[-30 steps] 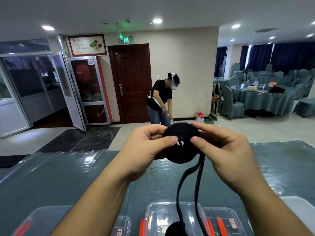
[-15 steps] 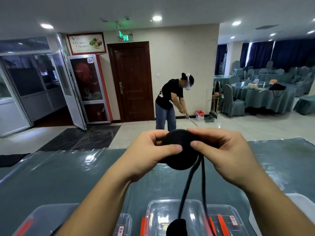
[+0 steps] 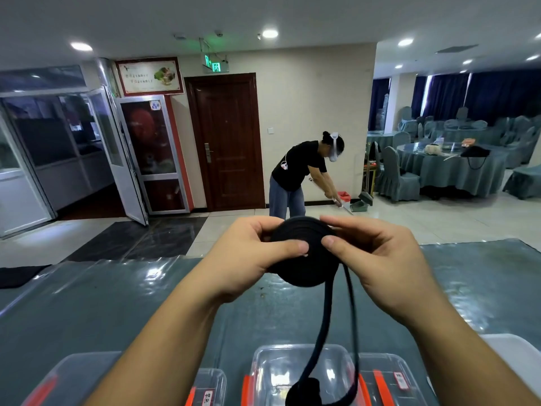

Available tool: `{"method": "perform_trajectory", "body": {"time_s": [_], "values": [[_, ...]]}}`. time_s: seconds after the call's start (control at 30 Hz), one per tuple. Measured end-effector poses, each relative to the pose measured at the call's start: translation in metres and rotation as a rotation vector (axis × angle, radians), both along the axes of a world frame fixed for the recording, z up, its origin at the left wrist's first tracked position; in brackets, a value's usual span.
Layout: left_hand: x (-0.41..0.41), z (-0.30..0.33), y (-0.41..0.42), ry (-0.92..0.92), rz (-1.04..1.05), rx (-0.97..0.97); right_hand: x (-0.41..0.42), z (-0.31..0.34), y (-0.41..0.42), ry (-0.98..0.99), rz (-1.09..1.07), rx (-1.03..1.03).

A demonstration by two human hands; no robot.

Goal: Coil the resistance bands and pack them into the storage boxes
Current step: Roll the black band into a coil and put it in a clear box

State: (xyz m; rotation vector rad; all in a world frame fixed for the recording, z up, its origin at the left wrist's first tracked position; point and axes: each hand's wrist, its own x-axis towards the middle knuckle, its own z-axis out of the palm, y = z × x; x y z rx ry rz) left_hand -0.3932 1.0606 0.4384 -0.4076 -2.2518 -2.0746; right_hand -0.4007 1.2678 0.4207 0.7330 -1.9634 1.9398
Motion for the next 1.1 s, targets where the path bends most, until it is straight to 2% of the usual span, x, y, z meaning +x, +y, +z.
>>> {"method": "perform_trajectory", "body": {"time_s": [0.13, 0.3, 0.5, 0.67, 0.87, 0.93, 1.03, 1.1], "values": [[0.003, -0.005, 0.009, -0.002, 0.054, 0.167, -0.001, -0.004, -0.002, -0.015, -0.016, -0.086], [0.002, -0.003, 0.002, -0.050, 0.004, -0.015, -0.001, -0.004, 0.001, -0.055, 0.020, 0.004], [0.003, -0.009, 0.008, 0.007, 0.082, 0.121, 0.000, -0.008, 0.004, -0.057, 0.016, -0.027], [0.006, -0.005, 0.001, 0.016, 0.008, -0.121, 0.004, -0.003, 0.006, -0.080, 0.069, 0.038], [0.006, -0.005, 0.007, -0.008, 0.075, 0.165, 0.004, -0.008, 0.002, -0.077, 0.028, -0.125], [0.007, -0.004, 0.005, -0.036, 0.042, 0.097, 0.005, -0.008, 0.002, -0.082, 0.035, -0.087], [0.006, -0.001, -0.002, -0.058, -0.020, -0.103, 0.004, -0.007, 0.000, -0.094, 0.061, -0.003], [0.006, -0.001, -0.002, -0.055, -0.016, -0.037, 0.003, -0.007, -0.003, -0.089, 0.047, -0.066]]}}
